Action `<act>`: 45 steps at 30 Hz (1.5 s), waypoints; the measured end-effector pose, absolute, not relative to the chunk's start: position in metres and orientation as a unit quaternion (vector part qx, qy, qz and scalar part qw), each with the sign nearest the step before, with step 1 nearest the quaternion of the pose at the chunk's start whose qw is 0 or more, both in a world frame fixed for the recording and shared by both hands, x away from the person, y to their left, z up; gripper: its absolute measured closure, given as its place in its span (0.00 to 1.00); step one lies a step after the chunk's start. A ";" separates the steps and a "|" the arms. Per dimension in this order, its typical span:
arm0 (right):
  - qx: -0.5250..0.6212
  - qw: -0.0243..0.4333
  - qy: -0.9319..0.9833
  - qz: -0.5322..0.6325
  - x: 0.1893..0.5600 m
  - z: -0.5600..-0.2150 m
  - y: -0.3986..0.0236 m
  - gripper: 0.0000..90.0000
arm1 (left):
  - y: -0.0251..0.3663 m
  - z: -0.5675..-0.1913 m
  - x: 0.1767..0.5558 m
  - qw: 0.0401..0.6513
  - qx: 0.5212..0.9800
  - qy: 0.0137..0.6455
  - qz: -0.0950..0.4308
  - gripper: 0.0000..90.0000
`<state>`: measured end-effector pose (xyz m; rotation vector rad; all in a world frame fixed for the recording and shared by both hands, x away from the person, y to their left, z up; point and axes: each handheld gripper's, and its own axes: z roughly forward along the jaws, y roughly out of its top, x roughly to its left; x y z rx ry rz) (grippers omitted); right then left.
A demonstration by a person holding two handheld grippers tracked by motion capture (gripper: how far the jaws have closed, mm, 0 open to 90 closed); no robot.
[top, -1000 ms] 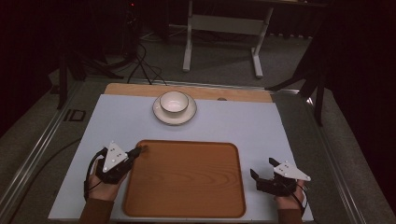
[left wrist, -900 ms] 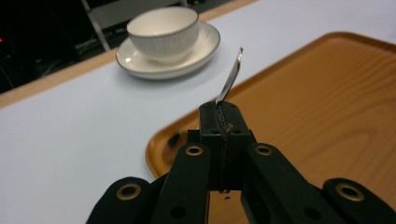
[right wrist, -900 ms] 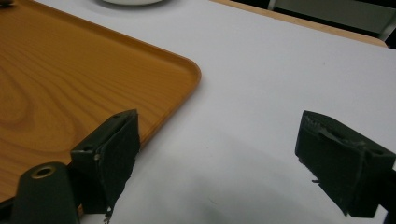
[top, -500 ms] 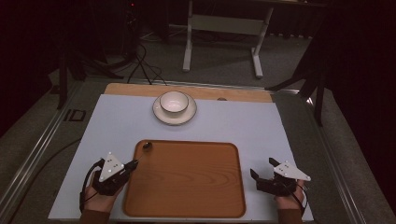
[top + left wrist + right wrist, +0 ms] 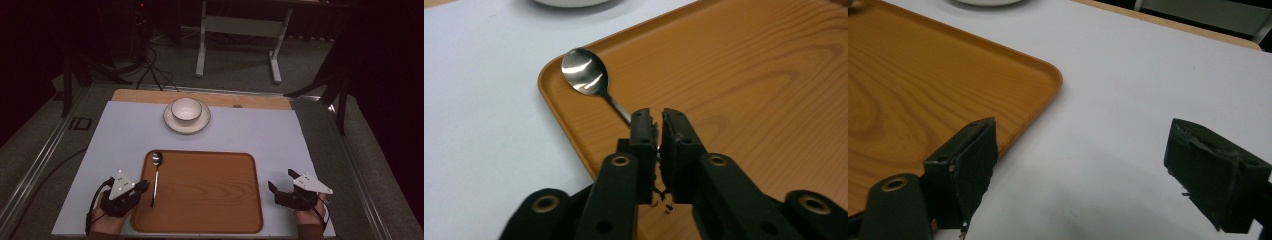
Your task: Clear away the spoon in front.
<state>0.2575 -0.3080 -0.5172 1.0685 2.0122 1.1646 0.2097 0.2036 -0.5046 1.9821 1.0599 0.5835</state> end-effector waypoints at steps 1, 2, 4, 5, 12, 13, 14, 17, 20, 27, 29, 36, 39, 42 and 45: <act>0.400 0.287 0.754 0.436 0.257 -0.517 -0.308 0.15 | 0.204 -0.505 0.210 0.399 0.782 0.419 0.230 0.88; 0.400 0.287 0.754 0.436 0.257 -0.517 -0.308 0.15 | 0.204 -0.505 0.210 0.400 0.781 0.420 0.230 0.85; 0.399 0.288 0.754 0.436 0.257 -0.517 -0.308 0.15 | 0.205 -0.504 0.210 0.402 0.779 0.422 0.232 0.79; 0.400 0.288 0.754 0.435 0.257 -0.517 -0.308 0.15 | 0.205 -0.504 0.211 0.403 0.777 0.423 0.234 0.76; 0.400 0.289 0.754 0.435 0.256 -0.517 -0.308 0.15 | 0.213 -0.500 0.213 0.409 0.762 0.434 0.251 0.61; 0.400 0.289 0.753 0.436 0.256 -0.516 -0.308 0.15 | 0.215 -0.499 0.213 0.412 0.758 0.438 0.254 0.59; 0.399 0.290 0.753 0.436 0.256 -0.516 -0.309 0.15 | 0.217 -0.498 0.213 0.412 0.755 0.440 0.259 0.58; 0.400 0.291 0.751 0.436 0.256 -0.516 -0.309 0.15 | 0.223 -0.495 0.214 0.418 0.743 0.449 0.268 0.54; 0.399 0.291 0.752 0.437 0.255 -0.515 -0.309 0.15 | 0.230 -0.493 0.216 0.429 0.729 0.458 0.272 0.52; 0.401 0.293 0.748 0.439 0.255 -0.515 -0.311 0.15 | 0.246 -0.491 0.221 0.430 0.717 0.467 0.288 0.48; 0.402 0.296 0.747 0.439 0.255 -0.514 -0.312 0.15 | 0.251 -0.493 0.223 0.423 0.716 0.471 0.294 0.48; 0.412 0.299 0.739 0.442 0.255 -0.513 -0.319 0.15 | 0.273 -0.499 0.238 0.410 0.698 0.504 0.302 0.45; 0.416 0.301 0.736 0.442 0.255 -0.513 -0.322 0.15 | 0.281 -0.504 0.246 0.398 0.694 0.522 0.297 0.43; 0.419 0.302 0.734 0.440 0.256 -0.514 -0.324 0.15 | 0.285 -0.511 0.256 0.377 0.694 0.538 0.294 0.39; 0.423 0.302 0.734 0.438 0.256 -0.514 -0.326 0.15 | 0.285 -0.517 0.265 0.354 0.695 0.553 0.292 0.34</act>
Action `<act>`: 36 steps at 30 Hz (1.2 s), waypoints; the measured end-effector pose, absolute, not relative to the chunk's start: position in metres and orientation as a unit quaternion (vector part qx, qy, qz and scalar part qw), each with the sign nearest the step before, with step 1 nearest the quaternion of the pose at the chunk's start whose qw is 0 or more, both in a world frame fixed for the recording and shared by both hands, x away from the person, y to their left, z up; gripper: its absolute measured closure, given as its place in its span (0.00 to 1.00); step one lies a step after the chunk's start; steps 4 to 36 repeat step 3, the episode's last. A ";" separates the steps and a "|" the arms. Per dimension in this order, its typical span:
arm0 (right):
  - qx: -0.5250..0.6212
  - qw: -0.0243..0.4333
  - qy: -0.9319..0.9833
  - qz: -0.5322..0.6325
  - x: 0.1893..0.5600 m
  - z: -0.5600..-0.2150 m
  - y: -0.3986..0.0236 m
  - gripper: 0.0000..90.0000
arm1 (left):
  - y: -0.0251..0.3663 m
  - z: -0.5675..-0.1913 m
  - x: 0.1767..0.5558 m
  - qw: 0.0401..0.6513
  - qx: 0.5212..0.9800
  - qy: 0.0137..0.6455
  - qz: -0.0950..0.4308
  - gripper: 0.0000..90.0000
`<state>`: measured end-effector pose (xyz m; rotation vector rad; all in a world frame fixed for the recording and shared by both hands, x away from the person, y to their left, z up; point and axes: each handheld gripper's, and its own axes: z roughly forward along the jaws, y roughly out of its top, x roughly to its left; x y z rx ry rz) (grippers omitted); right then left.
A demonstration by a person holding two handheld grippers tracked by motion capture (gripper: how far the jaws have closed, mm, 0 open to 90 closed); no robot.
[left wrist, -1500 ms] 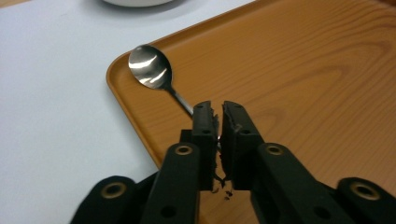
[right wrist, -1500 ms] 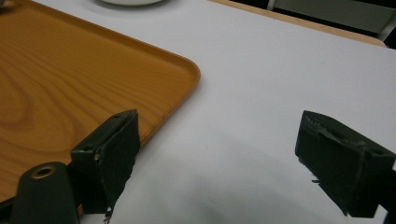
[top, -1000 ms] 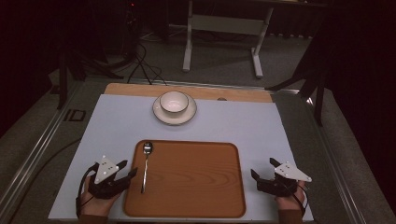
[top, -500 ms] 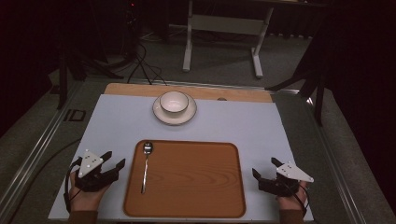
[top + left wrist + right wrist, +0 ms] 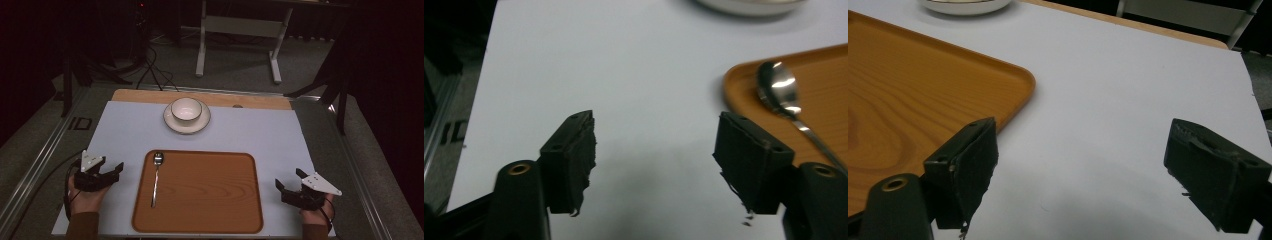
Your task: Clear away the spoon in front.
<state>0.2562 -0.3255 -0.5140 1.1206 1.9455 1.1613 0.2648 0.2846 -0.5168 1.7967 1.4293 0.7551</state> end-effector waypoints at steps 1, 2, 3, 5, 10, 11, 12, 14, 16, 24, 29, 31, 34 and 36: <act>0.423 0.302 0.734 0.437 0.257 -0.514 -0.326 0.15 | 0.284 -0.519 0.268 0.347 0.696 0.557 0.291 0.32; 0.426 0.300 0.734 0.436 0.257 -0.515 -0.326 0.15 | 0.283 -0.522 0.270 0.340 0.697 0.562 0.288 0.30; 0.428 0.299 0.734 0.434 0.258 -0.516 -0.326 0.15 | 0.282 -0.525 0.273 0.331 0.700 0.566 0.282 0.29; 0.428 0.299 0.734 0.434 0.258 -0.516 -0.326 0.15 | 0.282 -0.525 0.273 0.331 0.700 0.566 0.282 0.29; 0.428 0.299 0.734 0.434 0.258 -0.516 -0.326 0.15 | 0.282 -0.525 0.273 0.331 0.700 0.566 0.282 0.29; 0.428 0.299 0.734 0.434 0.258 -0.516 -0.326 0.15 | 0.282 -0.525 0.273 0.331 0.700 0.566 0.282 0.29; 0.428 0.299 0.734 0.434 0.258 -0.516 -0.326 0.15 | 0.282 -0.525 0.273 0.331 0.700 0.566 0.282 0.29; 0.428 0.299 0.734 0.434 0.258 -0.516 -0.326 0.15 | 0.282 -0.525 0.273 0.331 0.700 0.566 0.282 0.29; 0.428 0.299 0.734 0.434 0.258 -0.516 -0.326 0.15 | 0.282 -0.525 0.273 0.331 0.700 0.566 0.282 0.29; 0.428 0.299 0.734 0.434 0.258 -0.516 -0.326 0.15 | 0.282 -0.525 0.273 0.331 0.700 0.566 0.282 0.29; 0.428 0.299 0.734 0.434 0.258 -0.516 -0.326 0.15 | 0.282 -0.525 0.273 0.331 0.700 0.566 0.282 0.29; 0.428 0.299 0.734 0.434 0.258 -0.516 -0.326 0.15 | 0.282 -0.525 0.273 0.331 0.700 0.566 0.282 0.29; 0.428 0.299 0.734 0.434 0.258 -0.516 -0.326 0.15 | 0.282 -0.525 0.273 0.331 0.700 0.566 0.282 0.29; 0.428 0.299 0.734 0.434 0.258 -0.516 -0.326 0.15 | 0.282 -0.525 0.273 0.331 0.700 0.566 0.282 0.29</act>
